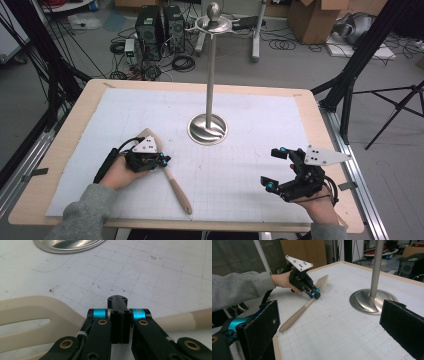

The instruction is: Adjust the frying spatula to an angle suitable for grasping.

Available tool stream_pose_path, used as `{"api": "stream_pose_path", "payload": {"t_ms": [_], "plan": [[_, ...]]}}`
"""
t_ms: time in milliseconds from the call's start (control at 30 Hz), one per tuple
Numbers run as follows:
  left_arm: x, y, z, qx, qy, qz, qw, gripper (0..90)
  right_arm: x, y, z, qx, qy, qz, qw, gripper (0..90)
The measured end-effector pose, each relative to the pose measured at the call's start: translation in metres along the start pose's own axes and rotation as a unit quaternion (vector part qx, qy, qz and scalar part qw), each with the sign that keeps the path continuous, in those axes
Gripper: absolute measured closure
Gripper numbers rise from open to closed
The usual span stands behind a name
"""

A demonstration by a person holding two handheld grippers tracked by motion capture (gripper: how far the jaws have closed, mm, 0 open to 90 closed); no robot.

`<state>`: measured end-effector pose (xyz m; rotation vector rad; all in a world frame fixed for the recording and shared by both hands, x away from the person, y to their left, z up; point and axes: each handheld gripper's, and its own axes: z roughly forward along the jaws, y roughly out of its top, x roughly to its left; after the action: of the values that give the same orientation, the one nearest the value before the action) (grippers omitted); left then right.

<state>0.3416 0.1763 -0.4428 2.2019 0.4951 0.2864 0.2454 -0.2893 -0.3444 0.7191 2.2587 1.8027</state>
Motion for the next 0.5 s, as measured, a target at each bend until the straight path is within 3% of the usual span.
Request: {"api": "stream_pose_path", "payload": {"t_ms": [500], "plan": [[0.003, -0.025, -0.032, 0.006, 0.029, -0.016, 0.9994, 89.9, -0.005, 0.005, 0.016, 0.003, 0.018, -0.008, 0.9998, 1.8]]}}
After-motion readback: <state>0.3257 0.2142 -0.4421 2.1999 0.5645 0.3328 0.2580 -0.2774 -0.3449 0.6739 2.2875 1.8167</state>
